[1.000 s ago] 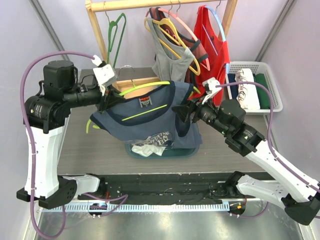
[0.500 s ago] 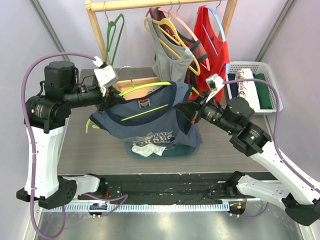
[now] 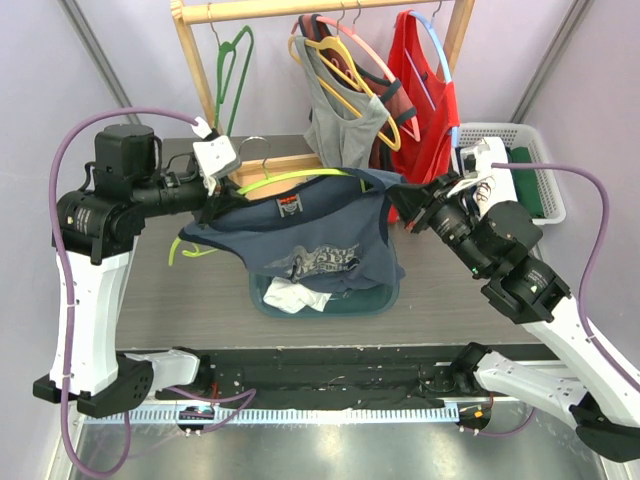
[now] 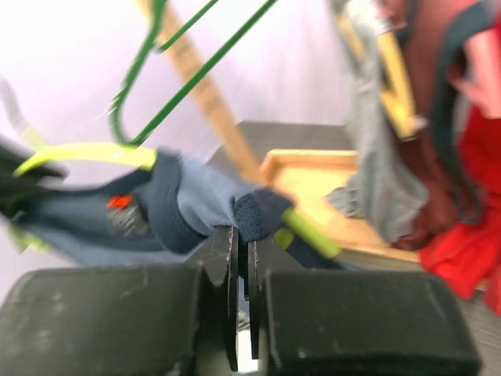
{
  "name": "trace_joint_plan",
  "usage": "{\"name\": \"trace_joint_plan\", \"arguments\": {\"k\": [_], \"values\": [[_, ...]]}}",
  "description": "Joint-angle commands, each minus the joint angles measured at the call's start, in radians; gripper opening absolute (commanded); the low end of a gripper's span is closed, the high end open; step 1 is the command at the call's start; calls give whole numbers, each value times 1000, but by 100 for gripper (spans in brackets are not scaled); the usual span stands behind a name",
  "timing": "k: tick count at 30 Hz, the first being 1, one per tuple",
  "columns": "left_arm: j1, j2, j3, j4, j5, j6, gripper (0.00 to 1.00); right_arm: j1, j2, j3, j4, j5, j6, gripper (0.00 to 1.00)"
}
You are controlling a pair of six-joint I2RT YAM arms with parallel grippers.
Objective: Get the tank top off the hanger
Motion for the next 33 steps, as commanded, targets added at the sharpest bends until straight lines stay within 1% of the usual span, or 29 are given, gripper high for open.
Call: {"name": "trace_joint_plan", "arguments": {"k": [1, 4, 9, 12, 18, 21, 24, 26, 29, 30, 31, 33], "values": [[-1, -30, 5, -11, 17, 40, 0, -5, 26, 66, 30, 289, -7, 1], [-1, -36, 8, -37, 34, 57, 0, -16, 55, 73, 11, 354, -1, 1], [-1, -41, 32, -47, 47, 62, 0, -56, 94, 79, -75, 352, 27, 1], [-1, -35, 73, -57, 73, 49, 0, -107, 98, 51, -126, 337, 39, 1], [-1, -26, 129, -42, 80, 11, 0, -229, 61, -67, -158, 184, 82, 1], [1, -24, 136, -12, 60, -12, 0, -245, 37, -139, -148, 82, 73, 1], [1, -15, 140, 13, 41, -30, 0, -245, 5, -177, -121, -5, 56, 1], [-1, -7, 143, 16, 47, -35, 0, -245, -5, -187, -120, -31, 48, 1], [1, 6, 144, 25, 66, -40, 0, -246, -5, -179, -108, -109, 25, 1], [-1, 8, 140, 34, 67, -40, 0, -245, 6, -158, -105, -122, 18, 10], [1, 14, 135, 42, 67, -38, 0, -246, 11, -144, -108, -178, 4, 19], [-1, 35, 123, 61, 58, -18, 0, -246, 20, -93, -105, -204, -31, 39]]}}
